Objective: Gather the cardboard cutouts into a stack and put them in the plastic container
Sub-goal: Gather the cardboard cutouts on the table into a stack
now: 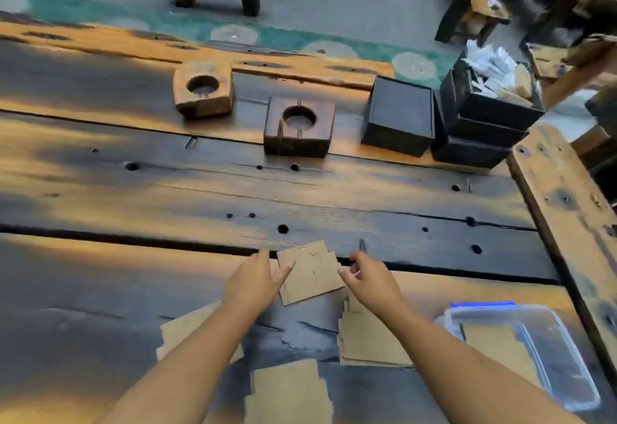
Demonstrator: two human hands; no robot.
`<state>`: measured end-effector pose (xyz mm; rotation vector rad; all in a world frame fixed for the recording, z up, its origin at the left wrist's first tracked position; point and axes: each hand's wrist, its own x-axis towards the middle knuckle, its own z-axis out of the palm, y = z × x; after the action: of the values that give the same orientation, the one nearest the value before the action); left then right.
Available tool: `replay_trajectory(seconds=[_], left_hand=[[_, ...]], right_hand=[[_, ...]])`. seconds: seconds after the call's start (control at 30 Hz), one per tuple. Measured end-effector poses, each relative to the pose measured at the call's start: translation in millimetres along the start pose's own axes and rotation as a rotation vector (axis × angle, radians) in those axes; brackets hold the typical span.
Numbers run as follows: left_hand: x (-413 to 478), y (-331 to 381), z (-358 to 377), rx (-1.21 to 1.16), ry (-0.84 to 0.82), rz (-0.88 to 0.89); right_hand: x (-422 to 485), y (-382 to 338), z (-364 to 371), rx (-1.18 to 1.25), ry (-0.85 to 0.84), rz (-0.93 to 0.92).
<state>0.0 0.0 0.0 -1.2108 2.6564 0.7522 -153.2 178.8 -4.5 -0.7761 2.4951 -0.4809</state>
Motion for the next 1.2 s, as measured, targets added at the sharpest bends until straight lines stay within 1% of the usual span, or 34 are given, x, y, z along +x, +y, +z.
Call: replay_trajectory(seconds=[0.07,0.17,0.23,0.3,0.43,0.57,0.77,0.9,1.03,1.2], left_hand=[[6,-5,15,-0.109,-0.058,-0.033],[6,-9,39,-0.113,-0.157,-0.064],[7,-12,52,-0.126,-0.187,-0.093],[8,-12,58,-0.149,-0.175,-0.142],[15,-6,69,-0.253,-0.150,-0.264],[26,-2,77,-0.271,-0.151,-0.290],[33,1,86,-0.347,-0.110,-0.351],[25,1,89,-0.405,-0.080,-0.356],[11,9,89,-0.404,-0.083,-0.296],[-20,25,103,-0.360,-0.135,-0.193]], right_hand=[[13,0,12,0.052,-0.023,0.077],[29,1,23,0.053,-0.045,0.161],[41,4,31,0.086,-0.041,0.205],[49,5,35,0.091,-0.042,0.223],[65,8,46,0.105,-0.096,0.242],[74,9,53,0.106,-0.142,0.273],[74,14,53,0.118,-0.138,0.275],[58,21,46,0.184,-0.122,0.253],[28,37,40,0.211,-0.074,0.254],[-15,65,37,0.265,-0.023,0.351]])
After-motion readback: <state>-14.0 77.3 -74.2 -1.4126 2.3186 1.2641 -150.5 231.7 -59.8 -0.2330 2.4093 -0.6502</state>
